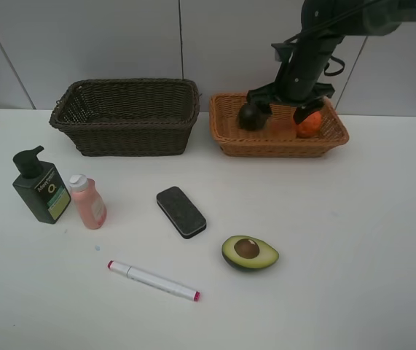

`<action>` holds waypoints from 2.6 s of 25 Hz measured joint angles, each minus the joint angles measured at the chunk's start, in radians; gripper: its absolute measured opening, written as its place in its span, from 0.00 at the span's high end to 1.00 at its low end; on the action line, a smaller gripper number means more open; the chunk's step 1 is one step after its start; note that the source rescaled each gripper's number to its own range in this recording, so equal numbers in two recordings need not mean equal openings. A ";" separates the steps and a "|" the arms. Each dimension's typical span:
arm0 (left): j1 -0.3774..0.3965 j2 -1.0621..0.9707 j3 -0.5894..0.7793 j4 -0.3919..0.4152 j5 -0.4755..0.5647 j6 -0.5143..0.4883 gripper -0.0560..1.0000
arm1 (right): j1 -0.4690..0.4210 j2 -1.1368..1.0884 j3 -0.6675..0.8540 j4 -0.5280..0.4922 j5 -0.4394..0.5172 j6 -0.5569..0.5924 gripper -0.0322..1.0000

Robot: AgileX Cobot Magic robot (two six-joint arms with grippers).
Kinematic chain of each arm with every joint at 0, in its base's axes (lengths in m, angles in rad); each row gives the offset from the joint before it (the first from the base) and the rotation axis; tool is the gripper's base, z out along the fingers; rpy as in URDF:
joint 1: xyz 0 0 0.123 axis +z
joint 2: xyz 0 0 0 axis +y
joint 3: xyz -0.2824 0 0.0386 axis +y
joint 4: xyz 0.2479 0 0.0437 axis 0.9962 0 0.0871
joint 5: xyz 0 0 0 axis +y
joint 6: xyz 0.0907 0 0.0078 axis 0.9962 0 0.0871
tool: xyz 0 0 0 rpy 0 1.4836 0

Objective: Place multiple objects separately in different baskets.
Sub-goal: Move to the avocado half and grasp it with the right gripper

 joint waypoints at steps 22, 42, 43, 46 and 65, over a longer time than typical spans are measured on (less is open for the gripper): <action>0.000 0.000 0.000 0.000 0.000 0.000 0.00 | 0.321 -0.480 0.287 0.025 0.211 -0.032 0.06; 0.000 0.000 0.000 0.000 0.000 0.000 0.00 | 0.459 -0.582 0.791 0.076 0.090 -0.687 0.06; 0.000 0.000 0.000 0.000 0.000 0.000 0.00 | 0.459 -0.582 0.805 0.077 0.057 -0.722 0.06; 0.000 0.000 0.000 0.000 0.000 0.000 0.00 | 0.459 -0.582 0.838 0.077 -0.063 -0.782 0.06; 0.000 0.000 0.000 0.000 0.000 0.000 0.00 | 0.459 -0.383 0.869 0.083 -0.300 -0.814 0.06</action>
